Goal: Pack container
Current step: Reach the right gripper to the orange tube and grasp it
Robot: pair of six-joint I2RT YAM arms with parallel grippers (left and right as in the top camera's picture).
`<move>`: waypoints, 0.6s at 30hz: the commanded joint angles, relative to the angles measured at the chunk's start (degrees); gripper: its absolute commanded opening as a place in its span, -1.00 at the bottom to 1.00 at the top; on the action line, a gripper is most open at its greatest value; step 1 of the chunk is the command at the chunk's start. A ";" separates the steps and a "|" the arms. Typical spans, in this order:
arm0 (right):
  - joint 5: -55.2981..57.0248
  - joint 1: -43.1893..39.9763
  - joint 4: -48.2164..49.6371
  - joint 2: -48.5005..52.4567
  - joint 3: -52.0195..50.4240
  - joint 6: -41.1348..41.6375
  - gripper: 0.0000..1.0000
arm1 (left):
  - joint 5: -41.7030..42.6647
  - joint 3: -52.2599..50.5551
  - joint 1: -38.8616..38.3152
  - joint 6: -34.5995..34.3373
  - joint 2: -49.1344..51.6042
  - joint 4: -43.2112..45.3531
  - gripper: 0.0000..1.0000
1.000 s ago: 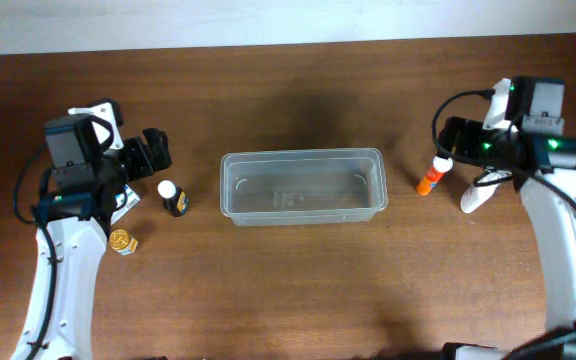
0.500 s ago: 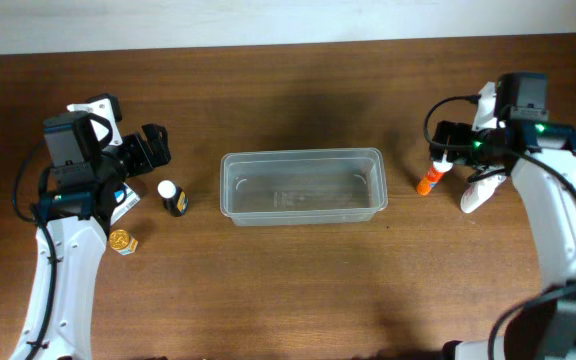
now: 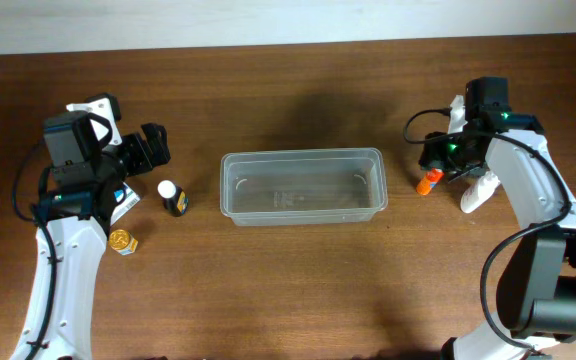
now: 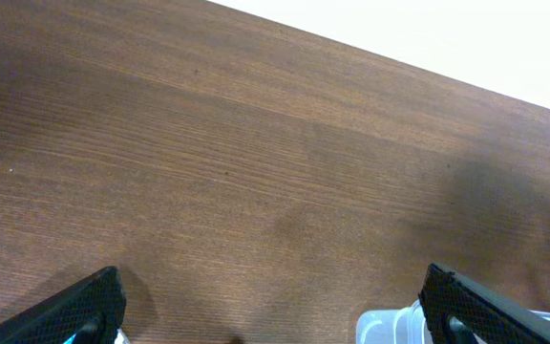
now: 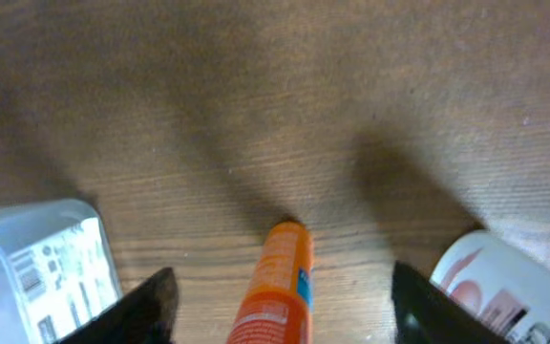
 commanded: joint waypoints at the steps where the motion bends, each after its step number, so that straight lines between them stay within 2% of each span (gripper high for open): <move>1: -0.31 0.31 0.13 -0.02 0.87 0.17 0.06 | -0.44 1.31 0.20 0.72 0.09 0.55 0.99; 3: -0.31 0.31 0.13 -0.02 0.87 0.17 -0.01 | -0.44 1.31 0.20 0.72 0.09 0.76 0.99; 6: -0.33 0.31 0.13 -0.02 0.87 0.17 -0.27 | -0.42 1.29 0.20 0.72 0.09 1.40 0.99; 9: -0.33 0.31 0.11 -0.07 0.90 0.17 -0.31 | -0.44 1.31 0.20 0.72 0.09 1.66 0.99; 18: -0.33 0.44 -0.98 -2.23 2.16 0.15 -0.68 | -0.44 1.29 0.20 0.72 0.09 1.84 0.99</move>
